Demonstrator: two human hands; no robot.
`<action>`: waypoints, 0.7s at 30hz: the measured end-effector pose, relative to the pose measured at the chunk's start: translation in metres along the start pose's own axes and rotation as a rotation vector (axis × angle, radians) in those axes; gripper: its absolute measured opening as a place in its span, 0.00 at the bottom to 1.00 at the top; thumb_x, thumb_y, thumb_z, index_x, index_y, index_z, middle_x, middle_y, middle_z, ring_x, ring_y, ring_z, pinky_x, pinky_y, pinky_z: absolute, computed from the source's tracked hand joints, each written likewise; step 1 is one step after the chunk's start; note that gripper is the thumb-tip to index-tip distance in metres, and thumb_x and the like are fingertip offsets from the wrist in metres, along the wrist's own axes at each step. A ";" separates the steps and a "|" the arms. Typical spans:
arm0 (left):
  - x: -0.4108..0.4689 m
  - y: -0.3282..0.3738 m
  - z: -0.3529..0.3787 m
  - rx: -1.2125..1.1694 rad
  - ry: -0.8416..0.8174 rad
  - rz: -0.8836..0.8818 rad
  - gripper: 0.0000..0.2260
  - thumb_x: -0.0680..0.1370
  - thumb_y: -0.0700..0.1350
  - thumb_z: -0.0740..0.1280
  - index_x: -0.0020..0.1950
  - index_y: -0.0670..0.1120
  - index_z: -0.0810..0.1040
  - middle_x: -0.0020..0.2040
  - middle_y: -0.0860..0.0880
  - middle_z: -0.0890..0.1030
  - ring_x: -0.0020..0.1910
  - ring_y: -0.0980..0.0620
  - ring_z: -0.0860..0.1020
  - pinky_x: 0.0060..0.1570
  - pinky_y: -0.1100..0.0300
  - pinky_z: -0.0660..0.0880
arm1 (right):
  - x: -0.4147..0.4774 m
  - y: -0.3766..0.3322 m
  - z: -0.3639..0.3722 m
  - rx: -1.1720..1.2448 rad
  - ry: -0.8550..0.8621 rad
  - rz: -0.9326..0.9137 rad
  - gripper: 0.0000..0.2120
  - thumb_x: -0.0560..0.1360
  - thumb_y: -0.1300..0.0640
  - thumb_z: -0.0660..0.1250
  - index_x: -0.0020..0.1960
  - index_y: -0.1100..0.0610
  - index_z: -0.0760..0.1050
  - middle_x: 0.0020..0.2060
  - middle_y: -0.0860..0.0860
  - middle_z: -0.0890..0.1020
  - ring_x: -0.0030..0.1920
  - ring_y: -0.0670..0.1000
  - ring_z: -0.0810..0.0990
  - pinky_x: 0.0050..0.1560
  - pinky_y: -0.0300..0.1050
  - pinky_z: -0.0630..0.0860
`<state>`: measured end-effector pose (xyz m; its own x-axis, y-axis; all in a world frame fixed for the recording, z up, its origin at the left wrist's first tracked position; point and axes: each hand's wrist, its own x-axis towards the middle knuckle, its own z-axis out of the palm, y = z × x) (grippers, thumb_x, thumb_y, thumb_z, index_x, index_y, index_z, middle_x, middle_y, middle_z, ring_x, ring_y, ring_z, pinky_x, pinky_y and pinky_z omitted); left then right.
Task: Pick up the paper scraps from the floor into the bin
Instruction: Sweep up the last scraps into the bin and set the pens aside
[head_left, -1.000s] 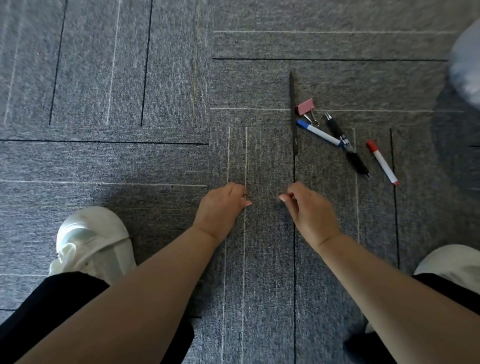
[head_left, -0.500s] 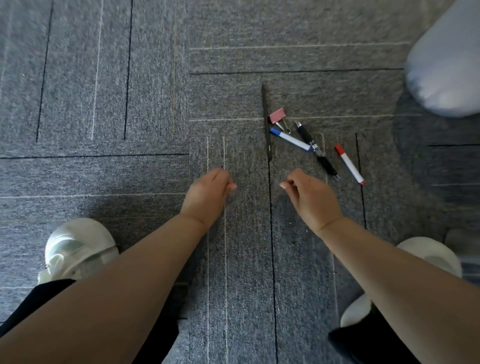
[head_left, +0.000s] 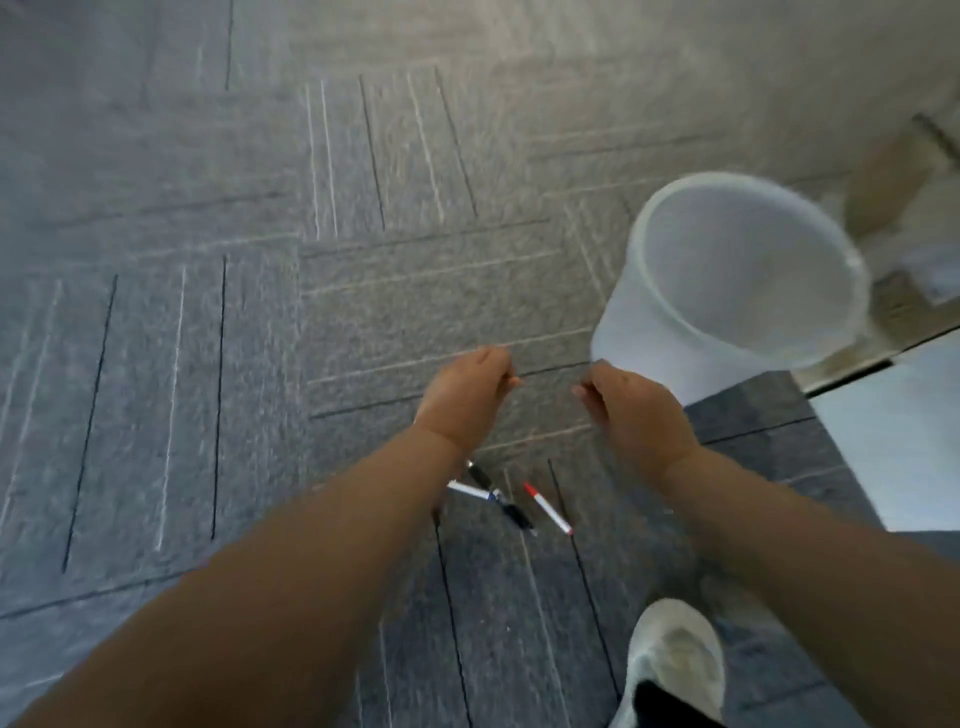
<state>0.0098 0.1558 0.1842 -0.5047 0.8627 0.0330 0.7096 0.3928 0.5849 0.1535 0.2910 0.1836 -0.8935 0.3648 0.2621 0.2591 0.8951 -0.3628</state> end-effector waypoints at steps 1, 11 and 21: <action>0.022 0.020 -0.008 0.009 0.005 0.011 0.11 0.79 0.44 0.62 0.49 0.36 0.75 0.50 0.36 0.77 0.47 0.38 0.76 0.42 0.51 0.68 | 0.010 0.007 -0.021 -0.002 0.035 0.036 0.16 0.76 0.52 0.56 0.37 0.63 0.72 0.25 0.58 0.76 0.24 0.59 0.75 0.24 0.42 0.65; 0.149 0.129 -0.015 -0.106 0.030 0.274 0.08 0.77 0.43 0.64 0.45 0.37 0.74 0.46 0.39 0.78 0.43 0.40 0.75 0.38 0.52 0.66 | 0.053 0.065 -0.118 -0.094 0.197 0.427 0.09 0.79 0.58 0.61 0.45 0.64 0.70 0.36 0.62 0.78 0.35 0.63 0.75 0.35 0.53 0.70; 0.216 0.135 0.030 0.273 -0.465 0.332 0.22 0.80 0.40 0.57 0.74 0.51 0.58 0.68 0.45 0.70 0.66 0.44 0.68 0.62 0.50 0.65 | 0.070 0.137 -0.106 -0.195 -0.048 0.758 0.14 0.79 0.51 0.59 0.61 0.54 0.75 0.62 0.58 0.70 0.61 0.60 0.67 0.56 0.51 0.67</action>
<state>0.0113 0.4049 0.2456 -0.0133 0.9766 -0.2147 0.9227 0.0947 0.3738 0.1654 0.4665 0.2472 -0.4605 0.8870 -0.0352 0.8606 0.4364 -0.2626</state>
